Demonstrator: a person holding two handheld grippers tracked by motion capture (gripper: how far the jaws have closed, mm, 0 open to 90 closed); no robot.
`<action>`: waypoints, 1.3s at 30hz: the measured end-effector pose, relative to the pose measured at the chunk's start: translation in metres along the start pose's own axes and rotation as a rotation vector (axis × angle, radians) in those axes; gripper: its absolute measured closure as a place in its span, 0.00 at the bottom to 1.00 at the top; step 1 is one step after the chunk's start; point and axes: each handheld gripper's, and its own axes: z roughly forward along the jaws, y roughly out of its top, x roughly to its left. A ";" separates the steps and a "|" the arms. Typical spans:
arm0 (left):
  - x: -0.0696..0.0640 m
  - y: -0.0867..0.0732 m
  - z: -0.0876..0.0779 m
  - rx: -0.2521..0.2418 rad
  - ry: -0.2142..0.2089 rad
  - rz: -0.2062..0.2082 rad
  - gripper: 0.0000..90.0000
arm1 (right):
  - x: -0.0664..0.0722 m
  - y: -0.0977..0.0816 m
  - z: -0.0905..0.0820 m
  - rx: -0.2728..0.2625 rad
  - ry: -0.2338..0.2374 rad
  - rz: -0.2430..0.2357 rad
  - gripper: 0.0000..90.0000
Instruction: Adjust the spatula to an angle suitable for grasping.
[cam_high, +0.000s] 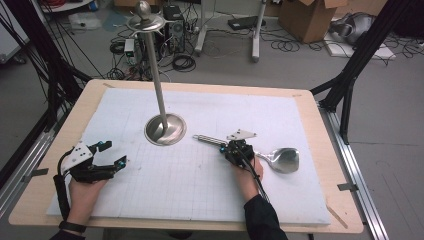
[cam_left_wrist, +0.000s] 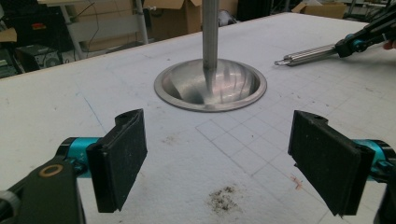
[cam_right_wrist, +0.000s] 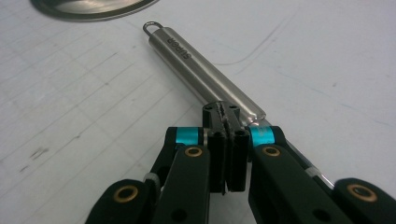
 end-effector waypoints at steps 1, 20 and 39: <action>0.000 0.000 0.000 0.000 0.001 0.001 0.22 | -0.001 0.000 0.000 0.001 -0.009 0.009 1.00; 0.000 0.000 0.000 0.000 -0.001 -0.002 0.22 | -0.016 0.001 0.000 -0.017 -0.156 0.117 1.00; 0.000 0.000 0.000 0.002 -0.001 -0.003 0.22 | -0.022 -0.003 -0.011 -0.028 -0.172 0.155 1.00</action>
